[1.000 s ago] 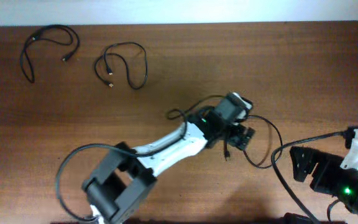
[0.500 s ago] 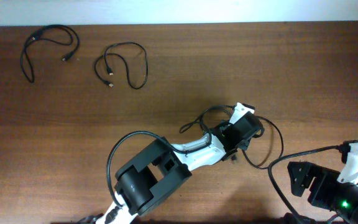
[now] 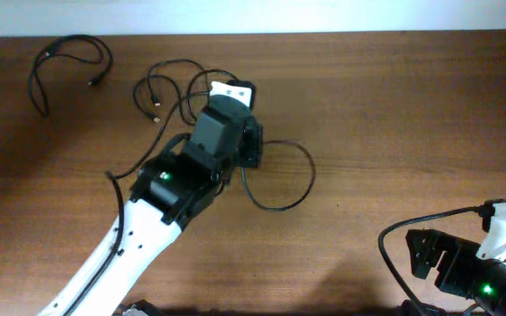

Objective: Untangle cables
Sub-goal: 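Grasp the last cable with the left gripper and drag it left, then lay the last cable on the left side and release it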

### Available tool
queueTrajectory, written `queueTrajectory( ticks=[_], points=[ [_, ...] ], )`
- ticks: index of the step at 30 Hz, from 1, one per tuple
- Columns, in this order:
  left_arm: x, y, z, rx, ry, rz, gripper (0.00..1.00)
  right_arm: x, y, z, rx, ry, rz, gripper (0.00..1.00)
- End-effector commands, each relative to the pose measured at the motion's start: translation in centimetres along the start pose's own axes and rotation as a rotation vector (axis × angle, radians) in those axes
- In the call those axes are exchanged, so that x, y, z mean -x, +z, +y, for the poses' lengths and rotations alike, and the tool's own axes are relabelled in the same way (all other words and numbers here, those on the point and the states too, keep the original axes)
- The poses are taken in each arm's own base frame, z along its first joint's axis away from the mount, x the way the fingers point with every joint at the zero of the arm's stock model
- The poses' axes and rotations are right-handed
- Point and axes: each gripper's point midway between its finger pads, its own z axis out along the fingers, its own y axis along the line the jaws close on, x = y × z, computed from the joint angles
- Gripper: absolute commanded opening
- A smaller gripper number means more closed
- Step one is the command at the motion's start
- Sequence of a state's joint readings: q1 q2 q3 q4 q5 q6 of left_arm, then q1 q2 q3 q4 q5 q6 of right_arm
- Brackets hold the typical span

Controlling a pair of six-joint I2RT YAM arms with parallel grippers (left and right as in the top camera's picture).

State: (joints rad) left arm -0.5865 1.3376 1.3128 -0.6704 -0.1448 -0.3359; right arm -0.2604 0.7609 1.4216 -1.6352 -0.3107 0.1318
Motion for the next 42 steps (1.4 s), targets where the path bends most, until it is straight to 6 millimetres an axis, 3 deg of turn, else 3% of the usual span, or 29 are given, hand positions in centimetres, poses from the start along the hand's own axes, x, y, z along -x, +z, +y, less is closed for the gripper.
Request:
queueTrajectory(
  ticks=[1,2,4,5,7,9,10,12,15,17,19,21,22,25,28,29,30,31,32,33,35,37,39,42],
  points=[
    [2.3,-3.7,6.6,0.247,0.036,-0.091,0.00,0.1,-0.3,0.0,-0.001,0.005,-0.013,0.98],
    [3.9,-5.8,9.8,0.339,-0.003,-0.151,0.00,0.1,-0.3,0.1,-0.001,0.004,-0.014,0.98],
    [4.9,-9.2,16.5,0.526,-0.116,-0.218,0.00,0.2,-0.3,0.1,0.000,0.003,-0.017,0.99],
    [4.4,-11.4,22.6,0.676,-0.227,-0.230,0.00,0.5,-0.3,0.1,0.002,0.000,-0.029,0.98],
    [3.1,-14.1,29.0,0.841,-0.350,-0.233,0.00,0.8,-0.3,0.1,0.003,0.003,-0.039,0.99],
    [1.6,-15.3,33.4,0.946,-0.445,-0.222,0.00,1.0,-0.3,0.2,0.005,0.050,-0.049,0.98],
    [0.8,-14.5,34.3,0.958,-0.465,-0.189,0.00,1.1,-0.3,0.1,0.004,0.049,-0.052,0.99],
    [-1.4,-10.4,35.6,0.914,-0.534,-0.090,0.00,1.2,-0.3,0.1,-0.001,0.048,-0.057,0.98],
    [-6.6,-2.7,38.6,0.919,-0.627,0.113,0.00,1.3,-0.3,0.1,0.000,0.046,-0.061,0.99],
    [-7.4,-2.5,40.6,1.036,-0.602,0.124,0.00,1.8,-0.3,0.2,0.003,0.040,-0.080,0.98],
    [-5.1,-5.7,42.1,1.185,-0.508,0.050,0.00,2.5,-0.4,0.3,0.008,0.035,-0.109,0.99],
    [-3.8,-8.5,42.3,1.280,-0.487,-0.007,0.00,2.9,-0.4,0.3,0.011,0.030,-0.124,0.98],
    [-3.9,-8.5,42.3,1.283,-0.493,-0.011,0.00,3.0,-0.4,0.4,0.011,0.029,-0.127,0.99],
    [-5.5,-6.5,42.1,1.227,-0.595,-0.019,0.00,3.3,-0.5,0.4,0.013,0.025,-0.138,0.98],
    [-8.5,-4.0,42.6,1.223,-0.586,0.090,0.00,4.0,-0.6,0.5,0.018,0.015,-0.168,0.99],
    [-9.4,-3.4,42.7,1.223,-0.583,0.125,0.16,4.2,-0.6,0.6,0.019,0.014,-0.174,0.99],
    [-10.9,-2.5,42.7,1.221,-0.578,0.186,0.65,4.6,-0.7,0.6,0.021,0.009,-0.190,0.98],
    [-11.4,-2.1,42.7,1.215,-0.578,0.209,0.99,4.8,-0.7,0.7,0.023,0.005,-0.200,0.98],
    [-11.6,-1.3,42.2,1.161,-0.592,0.220,0.99,4.9,-0.7,0.7,0.024,0.004,-0.204,0.98],
    [-11.9,0.5,40.9,1.030,-0.629,0.240,0.99,4.9,-0.7,0.7,0.024,0.004,-0.204,0.98],
    [-11.9,5.8,34.5,0.549,-0.753,0.309,0.99,4.9,-0.7,0.7,0.023,0.004,-0.203,0.98],
    [-12.1,7.1,30.4,0.342,-0.751,0.379,0.99,4.9,-0.7,0.7,0.023,0.004,-0.203,0.98],
    [-11.2,8.6,25.3,0.105,-0.549,0.425,0.99,4.9,-0.7,0.7,0.023,0.004,-0.203,0.98],
    [-11.1,8.3,20.2,0.006,-0.345,0.483,0.99,4.9,-0.7,0.7,0.023,0.004,-0.202,0.98]
  ],
)
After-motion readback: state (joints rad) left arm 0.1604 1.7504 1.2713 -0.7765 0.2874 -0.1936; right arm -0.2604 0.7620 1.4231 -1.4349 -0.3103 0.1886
